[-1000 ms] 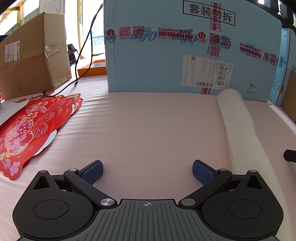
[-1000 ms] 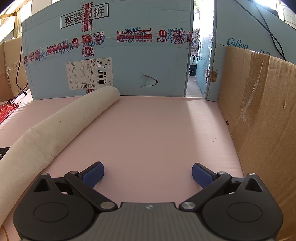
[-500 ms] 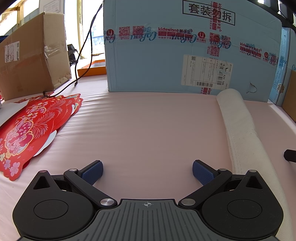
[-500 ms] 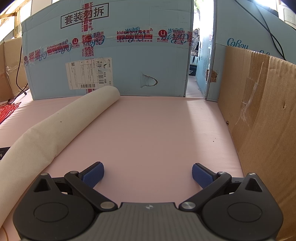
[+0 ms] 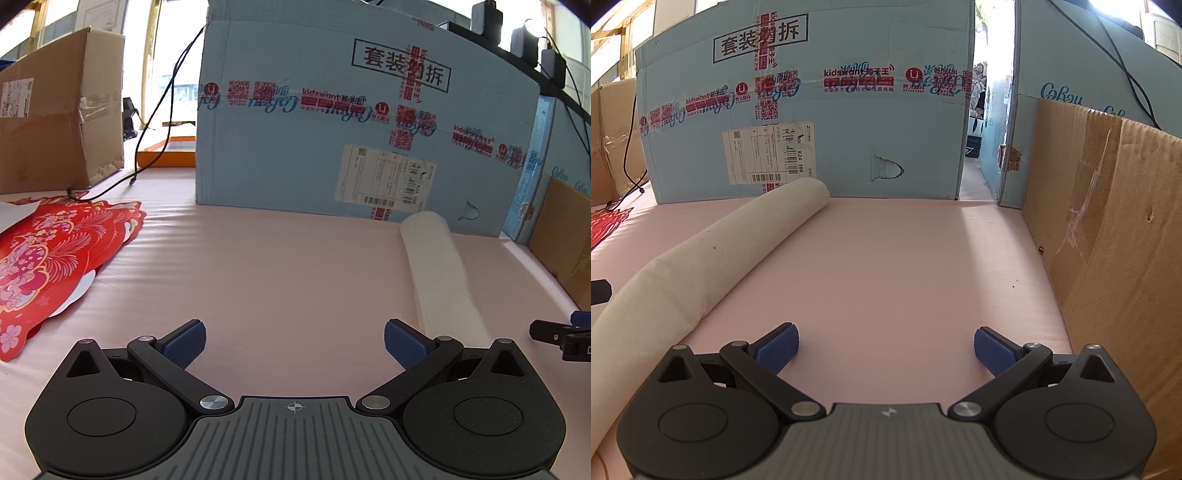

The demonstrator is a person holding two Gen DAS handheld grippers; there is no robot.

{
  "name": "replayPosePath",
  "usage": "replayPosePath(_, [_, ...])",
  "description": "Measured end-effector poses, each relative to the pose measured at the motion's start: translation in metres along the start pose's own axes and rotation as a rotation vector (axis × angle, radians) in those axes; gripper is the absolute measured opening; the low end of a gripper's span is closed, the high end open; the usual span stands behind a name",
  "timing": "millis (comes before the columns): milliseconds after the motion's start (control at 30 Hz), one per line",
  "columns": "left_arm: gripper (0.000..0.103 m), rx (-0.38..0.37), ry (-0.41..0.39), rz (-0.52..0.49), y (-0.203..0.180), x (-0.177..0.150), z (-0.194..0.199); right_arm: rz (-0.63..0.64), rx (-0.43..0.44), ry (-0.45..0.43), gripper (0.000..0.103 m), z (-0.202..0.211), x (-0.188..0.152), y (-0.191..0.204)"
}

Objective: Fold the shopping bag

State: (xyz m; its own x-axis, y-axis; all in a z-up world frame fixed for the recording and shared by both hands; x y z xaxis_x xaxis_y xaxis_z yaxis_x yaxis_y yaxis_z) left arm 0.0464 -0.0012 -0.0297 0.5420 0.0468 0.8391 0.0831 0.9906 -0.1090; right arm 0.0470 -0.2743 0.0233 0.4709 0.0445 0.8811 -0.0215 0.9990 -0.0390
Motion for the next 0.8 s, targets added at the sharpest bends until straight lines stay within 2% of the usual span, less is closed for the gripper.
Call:
replayPosePath(300, [0.103, -0.100, 0.031, -0.027, -0.016, -0.006, 0.000, 0.047, 0.082, -0.112, 0.103, 0.027, 0.006, 0.014])
replayPosePath(567, [0.103, -0.394, 0.056, -0.017, -0.047, -0.015, 0.005, 0.023, 0.128, -0.121, 0.103, 0.034, 0.007, 0.017])
replayPosePath(800, [0.103, -0.539, 0.013, -0.157, -0.093, -0.020, 0.029, -0.022, 0.151, -0.148, 0.103, 0.044, 0.008, 0.009])
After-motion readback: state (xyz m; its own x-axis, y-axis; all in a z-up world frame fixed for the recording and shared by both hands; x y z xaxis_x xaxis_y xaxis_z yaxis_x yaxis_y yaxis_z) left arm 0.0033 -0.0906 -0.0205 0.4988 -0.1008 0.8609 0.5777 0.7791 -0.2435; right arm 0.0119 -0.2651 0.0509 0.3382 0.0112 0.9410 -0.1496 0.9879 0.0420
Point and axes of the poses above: each gripper's, at about its wrist camera, not at the fingertips, and z roughly against the way its jaws point, y to its left, x to its top, the point moved 7 cm from there along -z, roughly the way its jaws point, and after that the axes turned 1 degree about -y, right-handed, at the moved point
